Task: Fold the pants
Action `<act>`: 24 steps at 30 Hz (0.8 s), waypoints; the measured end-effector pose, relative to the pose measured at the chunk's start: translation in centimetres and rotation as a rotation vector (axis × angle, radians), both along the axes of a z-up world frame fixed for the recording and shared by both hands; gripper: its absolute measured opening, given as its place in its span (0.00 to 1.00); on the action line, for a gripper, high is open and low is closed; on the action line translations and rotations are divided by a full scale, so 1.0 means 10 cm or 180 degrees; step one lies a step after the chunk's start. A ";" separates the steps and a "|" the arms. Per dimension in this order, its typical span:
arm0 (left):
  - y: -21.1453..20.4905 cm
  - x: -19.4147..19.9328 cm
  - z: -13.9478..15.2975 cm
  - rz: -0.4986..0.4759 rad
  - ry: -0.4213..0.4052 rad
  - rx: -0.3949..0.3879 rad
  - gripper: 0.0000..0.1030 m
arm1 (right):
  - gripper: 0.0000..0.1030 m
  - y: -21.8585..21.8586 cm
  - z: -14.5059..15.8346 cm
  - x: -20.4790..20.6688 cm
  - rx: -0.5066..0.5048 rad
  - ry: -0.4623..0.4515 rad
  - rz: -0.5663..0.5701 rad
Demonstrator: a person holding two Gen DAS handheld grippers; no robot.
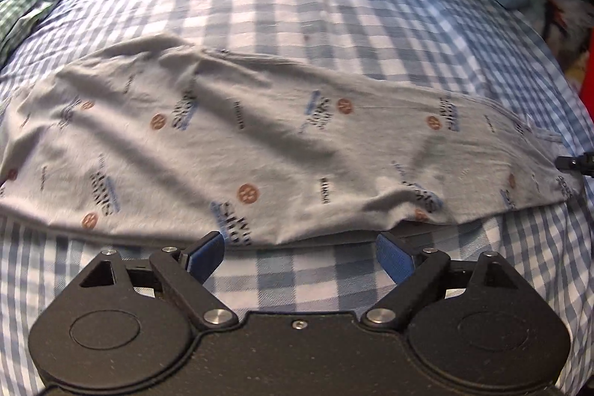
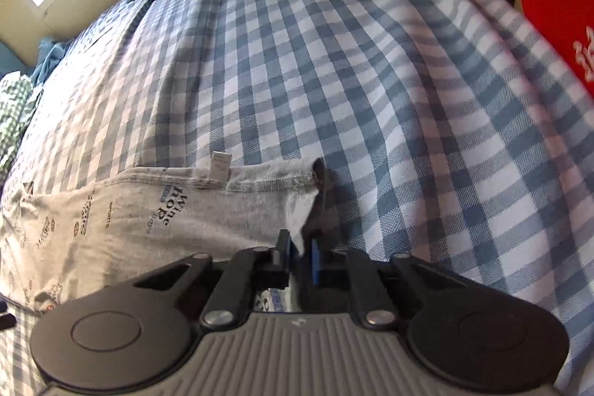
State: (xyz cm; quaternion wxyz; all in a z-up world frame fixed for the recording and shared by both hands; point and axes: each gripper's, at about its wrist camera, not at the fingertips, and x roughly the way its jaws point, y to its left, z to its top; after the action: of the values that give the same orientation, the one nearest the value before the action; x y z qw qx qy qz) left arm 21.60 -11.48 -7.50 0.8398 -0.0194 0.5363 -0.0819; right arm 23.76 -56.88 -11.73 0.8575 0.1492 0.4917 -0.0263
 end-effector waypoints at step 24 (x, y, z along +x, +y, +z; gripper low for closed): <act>1.99 -0.41 0.15 0.1571 -0.0221 -0.0009 0.94 | 0.93 0.77 0.33 -0.36 -0.0385 -0.0161 -0.0166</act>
State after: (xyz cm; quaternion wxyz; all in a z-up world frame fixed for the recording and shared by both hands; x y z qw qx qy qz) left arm 17.49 8.45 -5.97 0.8523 -0.1481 0.4861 0.1243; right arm 20.11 -49.20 -8.39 0.8761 0.1105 0.4634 -0.0745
